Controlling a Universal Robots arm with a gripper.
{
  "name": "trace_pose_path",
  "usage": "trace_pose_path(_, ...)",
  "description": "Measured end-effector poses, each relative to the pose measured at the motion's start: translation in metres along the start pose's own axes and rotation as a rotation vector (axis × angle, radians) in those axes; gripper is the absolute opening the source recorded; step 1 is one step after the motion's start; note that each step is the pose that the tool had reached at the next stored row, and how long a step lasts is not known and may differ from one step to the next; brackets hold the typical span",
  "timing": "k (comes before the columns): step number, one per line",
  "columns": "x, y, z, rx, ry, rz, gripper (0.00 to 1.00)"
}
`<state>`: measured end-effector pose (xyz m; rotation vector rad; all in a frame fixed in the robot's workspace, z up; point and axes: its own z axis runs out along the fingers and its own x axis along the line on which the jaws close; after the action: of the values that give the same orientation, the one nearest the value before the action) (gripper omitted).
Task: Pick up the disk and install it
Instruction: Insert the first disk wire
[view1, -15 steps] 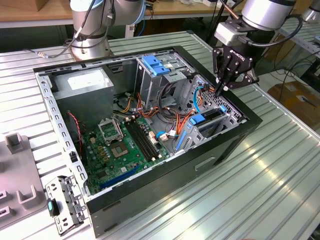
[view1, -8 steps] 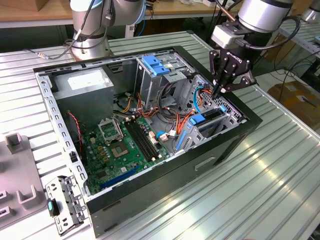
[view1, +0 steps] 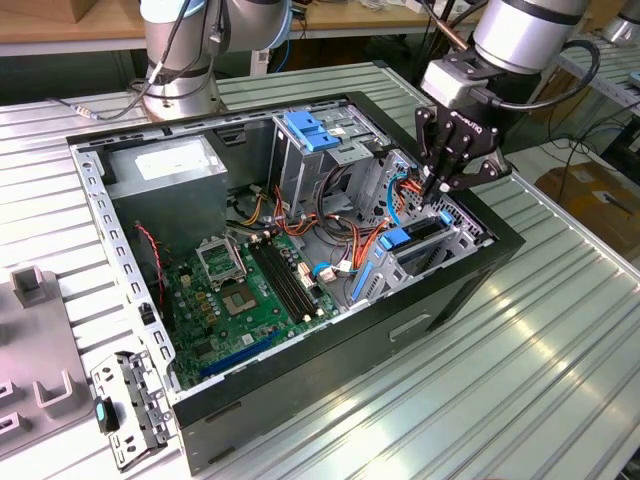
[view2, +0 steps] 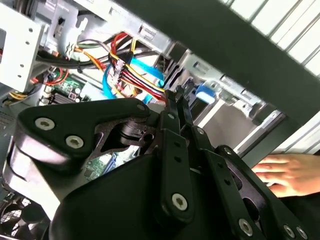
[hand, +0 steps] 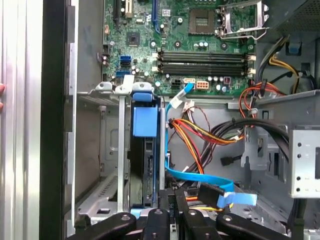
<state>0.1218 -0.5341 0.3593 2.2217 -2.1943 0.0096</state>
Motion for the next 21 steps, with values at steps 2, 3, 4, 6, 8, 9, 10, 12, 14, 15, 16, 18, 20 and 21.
trace_pose_path(2,0.0013,0.0022,0.0006,0.0015,-0.0009,0.0,0.16)
trace_pose_path(3,0.0026,0.0022,0.0009,0.0015,-0.001,0.0,0.16)
trace_pose_path(4,0.005,0.0023,0.0014,0.0015,-0.001,0.0,0.16)
trace_pose_path(6,0.0079,0.0024,0.0022,0.0015,-0.0009,0.0,0.16)
trace_pose_path(8,0.0086,0.0033,0.0043,0.0015,-0.0012,0.0,0.16)
trace_pose_path(9,0.0087,0.0035,0.0053,0.0015,-0.001,0.005,0.16)
trace_pose_path(10,0.0086,0.0036,0.0061,0.0014,-0.0012,0.012,0.16)
trace_pose_path(12,0.0089,0.0036,0.0071,0.0011,-0.0011,0.022,0.16)
trace_pose_path(14,0.0106,0.0046,0.0075,0.0011,-0.0011,0.024,0.16)
trace_pose_path(15,0.0117,0.0054,0.0076,0.0011,-0.001,0.024,0.16)
trace_pose_path(16,0.0124,0.006,0.0078,0.0011,-0.0011,0.024,0.16)
trace_pose_path(18,0.0142,0.007,0.0087,0.0011,-0.0013,0.023,0.16)
trace_pose_path(20,0.0157,0.0071,0.0094,0.0011,-0.0011,0.023,0.16)
trace_pose_path(21,0.0164,0.0071,0.0097,0.0011,-0.0011,0.023,0.16)
